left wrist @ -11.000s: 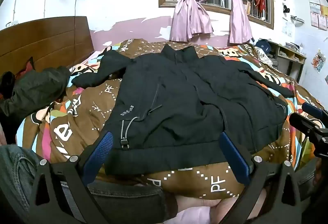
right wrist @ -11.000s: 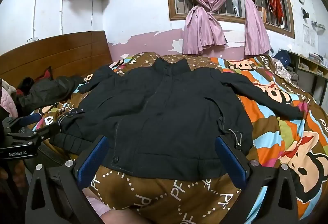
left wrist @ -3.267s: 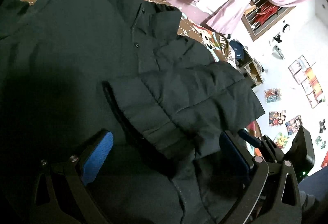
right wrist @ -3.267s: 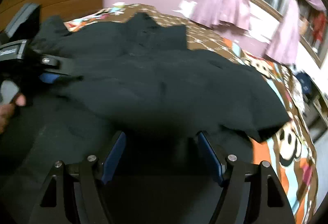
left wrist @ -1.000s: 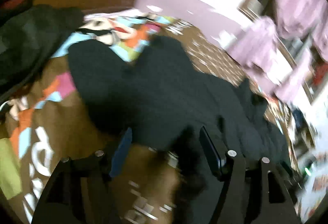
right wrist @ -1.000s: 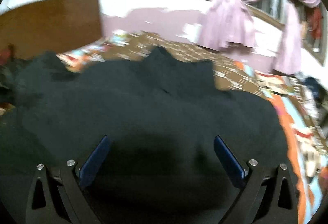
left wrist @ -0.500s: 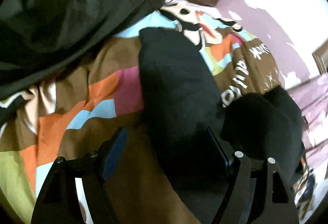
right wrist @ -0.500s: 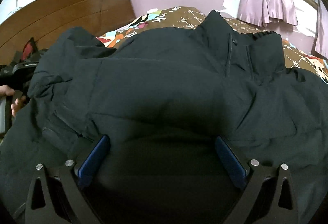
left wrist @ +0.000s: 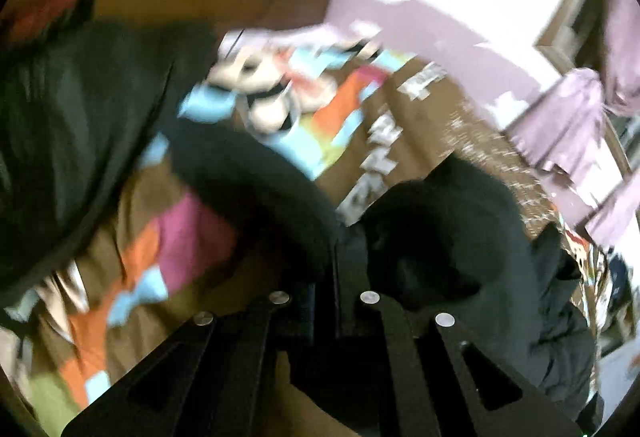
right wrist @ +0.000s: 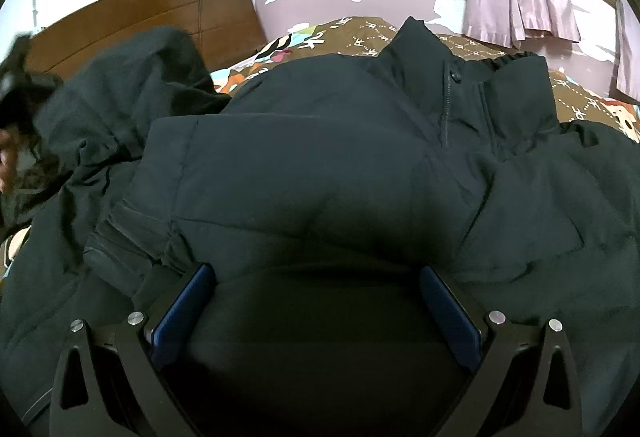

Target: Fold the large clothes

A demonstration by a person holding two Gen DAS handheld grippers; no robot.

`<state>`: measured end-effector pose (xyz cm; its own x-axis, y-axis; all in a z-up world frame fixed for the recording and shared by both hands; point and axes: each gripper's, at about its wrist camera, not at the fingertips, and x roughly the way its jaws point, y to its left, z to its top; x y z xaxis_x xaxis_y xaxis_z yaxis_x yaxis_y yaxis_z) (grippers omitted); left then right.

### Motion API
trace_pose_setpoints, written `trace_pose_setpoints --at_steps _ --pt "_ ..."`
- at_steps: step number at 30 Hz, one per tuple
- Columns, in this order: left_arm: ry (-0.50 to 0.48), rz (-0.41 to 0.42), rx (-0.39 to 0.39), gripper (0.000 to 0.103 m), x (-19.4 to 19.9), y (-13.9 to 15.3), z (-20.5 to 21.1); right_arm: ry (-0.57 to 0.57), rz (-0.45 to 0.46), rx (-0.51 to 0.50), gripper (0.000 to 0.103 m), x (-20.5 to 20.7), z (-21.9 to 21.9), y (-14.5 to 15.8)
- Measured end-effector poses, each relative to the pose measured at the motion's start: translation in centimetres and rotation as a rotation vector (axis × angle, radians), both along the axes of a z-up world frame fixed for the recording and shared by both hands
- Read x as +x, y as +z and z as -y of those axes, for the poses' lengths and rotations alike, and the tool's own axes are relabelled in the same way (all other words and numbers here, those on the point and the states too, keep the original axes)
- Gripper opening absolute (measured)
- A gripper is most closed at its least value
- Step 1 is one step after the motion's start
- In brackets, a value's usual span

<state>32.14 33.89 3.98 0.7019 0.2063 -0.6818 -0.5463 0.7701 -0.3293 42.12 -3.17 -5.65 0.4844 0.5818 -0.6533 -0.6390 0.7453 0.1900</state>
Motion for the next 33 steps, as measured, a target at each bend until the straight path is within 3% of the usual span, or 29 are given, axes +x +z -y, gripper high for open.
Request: trace_pose_setpoints --at_steps 4,7,10,13,16,22,29,33 --pt "-0.095 0.125 0.176 0.003 -0.9 6.2 3.9 -0.038 0.012 0.051 0.103 -0.3 1.7 1.0" --pt "-0.184 0.198 0.262 0.003 -0.7 9.3 7.3 -0.143 0.041 0.067 0.103 -0.2 4.1 3.0" --pt "-0.345 0.295 0.385 0.003 -0.6 11.7 12.4 -0.270 0.066 0.120 0.103 0.1 8.0 5.5" --pt "-0.489 0.354 0.386 0.003 0.3 12.8 17.2 -0.428 0.072 0.187 0.103 0.6 12.8 7.4" --pt "-0.611 0.351 0.373 0.003 1.4 13.2 21.5 -0.564 0.058 0.235 0.103 1.2 17.6 8.5" --pt "-0.866 0.319 0.292 0.003 4.0 11.4 29.8 -0.679 0.046 0.239 0.103 0.7 23.0 8.3" --pt "-1.091 0.139 0.276 0.003 4.8 4.7 37.1 -0.714 -0.077 0.213 0.103 1.2 24.8 4.1" --pt "-1.177 0.050 0.295 0.003 4.4 0.8 38.9 -0.700 -0.071 0.171 0.103 1.1 24.0 3.0"
